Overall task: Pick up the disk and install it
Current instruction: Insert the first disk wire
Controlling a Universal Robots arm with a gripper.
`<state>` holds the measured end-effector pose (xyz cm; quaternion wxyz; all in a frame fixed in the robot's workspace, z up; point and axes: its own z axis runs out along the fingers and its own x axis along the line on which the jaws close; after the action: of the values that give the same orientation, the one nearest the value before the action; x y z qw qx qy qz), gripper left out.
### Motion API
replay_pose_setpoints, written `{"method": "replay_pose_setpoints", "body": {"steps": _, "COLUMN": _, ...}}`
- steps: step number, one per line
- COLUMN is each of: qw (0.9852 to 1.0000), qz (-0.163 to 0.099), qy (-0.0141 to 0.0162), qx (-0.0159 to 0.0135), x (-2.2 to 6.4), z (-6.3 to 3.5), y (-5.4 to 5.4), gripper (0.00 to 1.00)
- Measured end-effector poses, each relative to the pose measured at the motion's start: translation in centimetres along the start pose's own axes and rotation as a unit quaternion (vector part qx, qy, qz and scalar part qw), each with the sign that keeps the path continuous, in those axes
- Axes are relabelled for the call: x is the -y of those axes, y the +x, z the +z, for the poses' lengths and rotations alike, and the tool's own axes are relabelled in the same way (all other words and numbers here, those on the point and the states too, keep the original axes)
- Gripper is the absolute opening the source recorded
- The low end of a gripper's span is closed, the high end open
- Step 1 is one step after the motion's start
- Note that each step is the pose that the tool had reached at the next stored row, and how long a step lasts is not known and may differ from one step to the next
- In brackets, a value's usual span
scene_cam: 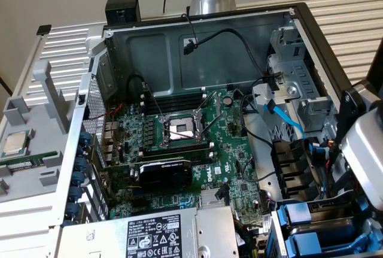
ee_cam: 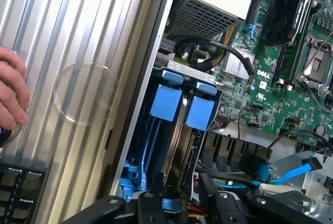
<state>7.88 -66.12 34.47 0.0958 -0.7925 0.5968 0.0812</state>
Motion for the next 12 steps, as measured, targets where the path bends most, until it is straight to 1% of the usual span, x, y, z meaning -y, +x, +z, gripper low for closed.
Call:
{"method": "replay_pose_setpoints", "body": {"steps": 2, "qw": 1.0, "qz": 0.0, "qy": -0.0009, "qx": 0.0005, "x": 0.09, "z": 0.01, "y": 0.02, "gripper": 0.4}}
{"method": "replay_pose_setpoints", "body": {"steps": 5, "qw": 1.0, "qz": 0.001, "qy": -0.0051, "qx": 0.0018, "x": 0.09, "z": 0.08, "y": 0.05, "gripper": 0.4}}
{"method": "replay_pose_setpoints", "body": {"steps": 7, "qw": 1.0, "qz": 0.001, "qy": -0.0069, "qx": 0.0024, "x": 0.08, "z": 0.11, "y": 0.06, "gripper": 0.4}}
{"method": "replay_pose_setpoints", "body": {"steps": 9, "qw": 1.0, "qz": 0.001, "qy": -0.0077, "qx": 0.0027, "x": 0.08, "z": 0.16, "y": 0.07, "gripper": 0.4}}
{"method": "replay_pose_setpoints", "body": {"steps": 12, "qw": 1.0, "qz": 0.001, "qy": -0.0076, "qx": 0.0035, "x": 0.09, "z": 0.18, "y": 0.08, "gripper": 0.4}}
